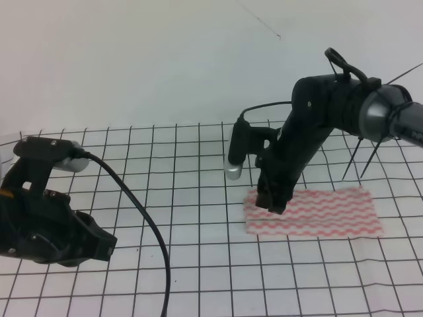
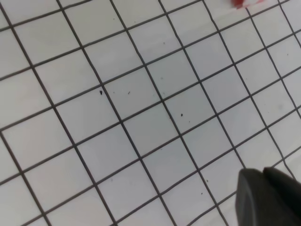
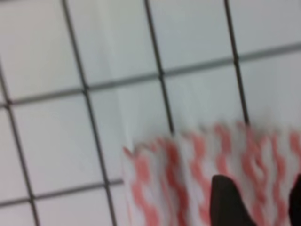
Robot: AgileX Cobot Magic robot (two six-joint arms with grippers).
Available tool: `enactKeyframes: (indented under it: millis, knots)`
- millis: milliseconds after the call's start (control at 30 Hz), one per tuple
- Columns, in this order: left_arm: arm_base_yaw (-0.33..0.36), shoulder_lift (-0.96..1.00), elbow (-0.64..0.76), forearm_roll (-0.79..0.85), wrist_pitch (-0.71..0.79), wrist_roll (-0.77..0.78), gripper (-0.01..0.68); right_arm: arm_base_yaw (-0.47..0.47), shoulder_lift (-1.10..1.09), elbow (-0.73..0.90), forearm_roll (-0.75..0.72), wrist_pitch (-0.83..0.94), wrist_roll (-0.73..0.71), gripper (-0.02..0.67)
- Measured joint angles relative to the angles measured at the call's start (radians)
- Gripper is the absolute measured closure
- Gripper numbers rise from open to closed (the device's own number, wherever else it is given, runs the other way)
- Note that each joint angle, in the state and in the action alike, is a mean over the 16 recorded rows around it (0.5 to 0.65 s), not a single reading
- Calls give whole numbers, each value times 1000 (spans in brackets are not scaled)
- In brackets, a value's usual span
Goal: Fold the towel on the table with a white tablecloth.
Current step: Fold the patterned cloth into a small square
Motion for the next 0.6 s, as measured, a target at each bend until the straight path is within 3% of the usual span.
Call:
enactKeyframes:
  millis: [267,600]
  knots:
    - [0,0,0,0,1,0,673,1,-1,1,45,-11,-53,421]
    - [0,0,0,0,2,0,673,2,22,2,18,7,-35,456]
